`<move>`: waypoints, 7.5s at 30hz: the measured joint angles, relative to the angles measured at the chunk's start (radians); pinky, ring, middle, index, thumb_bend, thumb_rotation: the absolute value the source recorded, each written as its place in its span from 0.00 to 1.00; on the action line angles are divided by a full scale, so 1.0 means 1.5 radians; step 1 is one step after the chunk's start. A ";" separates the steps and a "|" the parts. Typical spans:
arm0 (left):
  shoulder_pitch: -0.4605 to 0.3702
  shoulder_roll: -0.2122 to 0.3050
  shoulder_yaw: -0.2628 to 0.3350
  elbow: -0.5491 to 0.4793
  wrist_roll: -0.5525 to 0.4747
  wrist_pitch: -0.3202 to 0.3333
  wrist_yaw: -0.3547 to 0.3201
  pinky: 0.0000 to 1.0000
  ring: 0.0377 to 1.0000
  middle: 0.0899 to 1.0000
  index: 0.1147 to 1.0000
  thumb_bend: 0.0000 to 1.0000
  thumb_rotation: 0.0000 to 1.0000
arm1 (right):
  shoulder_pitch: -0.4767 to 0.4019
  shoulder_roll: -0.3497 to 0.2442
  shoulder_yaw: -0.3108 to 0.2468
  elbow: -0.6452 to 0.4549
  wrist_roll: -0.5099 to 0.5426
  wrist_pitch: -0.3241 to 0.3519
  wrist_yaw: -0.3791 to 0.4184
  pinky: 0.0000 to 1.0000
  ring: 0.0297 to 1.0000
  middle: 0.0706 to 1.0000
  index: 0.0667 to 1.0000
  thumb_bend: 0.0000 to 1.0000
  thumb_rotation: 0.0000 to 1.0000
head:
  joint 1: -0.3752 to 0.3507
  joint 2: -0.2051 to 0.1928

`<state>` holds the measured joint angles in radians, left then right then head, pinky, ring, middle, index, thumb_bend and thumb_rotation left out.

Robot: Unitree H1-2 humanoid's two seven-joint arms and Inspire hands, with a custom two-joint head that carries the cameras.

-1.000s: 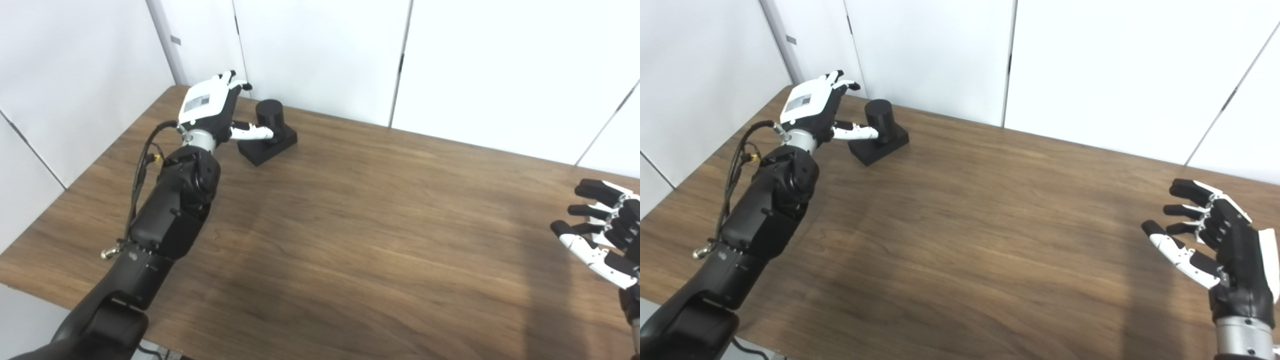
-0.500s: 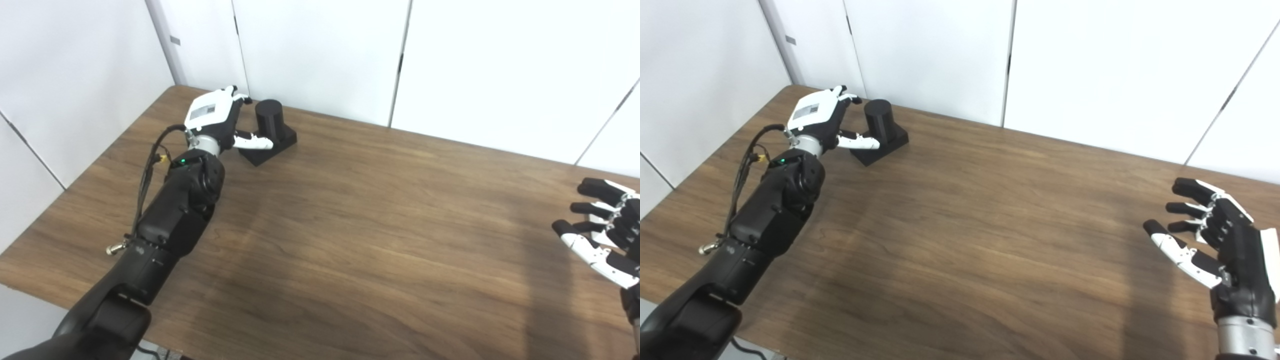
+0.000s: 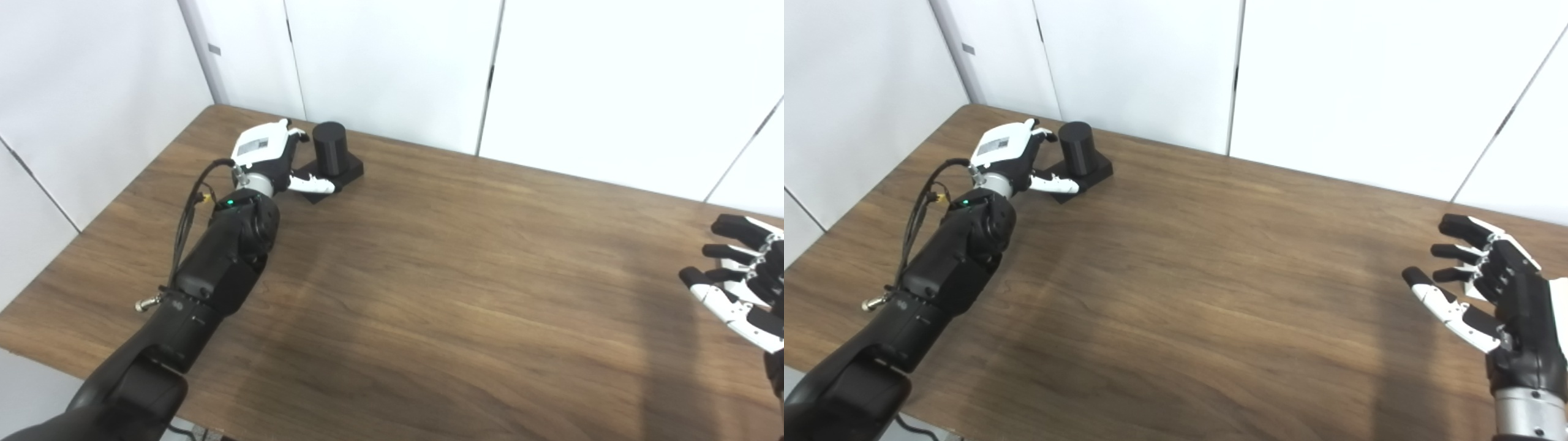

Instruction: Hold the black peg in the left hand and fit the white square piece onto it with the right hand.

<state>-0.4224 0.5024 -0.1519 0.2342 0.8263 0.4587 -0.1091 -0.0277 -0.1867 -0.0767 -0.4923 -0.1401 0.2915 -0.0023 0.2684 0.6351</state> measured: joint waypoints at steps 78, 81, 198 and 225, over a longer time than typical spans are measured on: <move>-0.036 0.017 -0.042 0.186 -0.140 -0.190 0.106 0.70 0.88 0.83 0.42 0.52 0.07 | 0.002 -0.017 -0.014 -0.049 -0.026 0.079 0.007 0.55 0.66 0.73 0.68 0.41 0.00 | -0.022 0.018; -0.034 0.030 -0.052 0.180 -0.152 -0.214 0.087 0.71 0.89 0.84 0.42 0.52 0.07 | 0.002 -0.017 -0.014 -0.049 -0.027 0.079 0.007 0.56 0.66 0.73 0.69 0.41 0.00 | -0.022 0.018; -0.089 0.075 -0.482 0.019 -0.216 -0.625 0.092 0.69 0.81 0.77 0.42 0.52 0.06 | -0.284 -0.384 0.132 0.309 -0.335 0.005 0.222 0.67 0.85 0.86 0.71 0.64 0.24 | -0.579 -0.028; -0.093 0.081 -0.507 0.026 -0.226 -0.625 0.125 0.69 0.82 0.77 0.42 0.52 0.06 | -0.346 -0.372 0.182 0.423 -0.278 0.065 0.400 0.76 0.97 1.00 1.00 1.00 0.39 | -0.556 -0.033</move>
<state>-0.5612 0.6241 -0.9131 0.2738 0.4877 -0.4794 0.0789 -0.5466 -0.7444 0.1968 0.1423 -0.5571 0.3884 0.5971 -0.5660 0.5860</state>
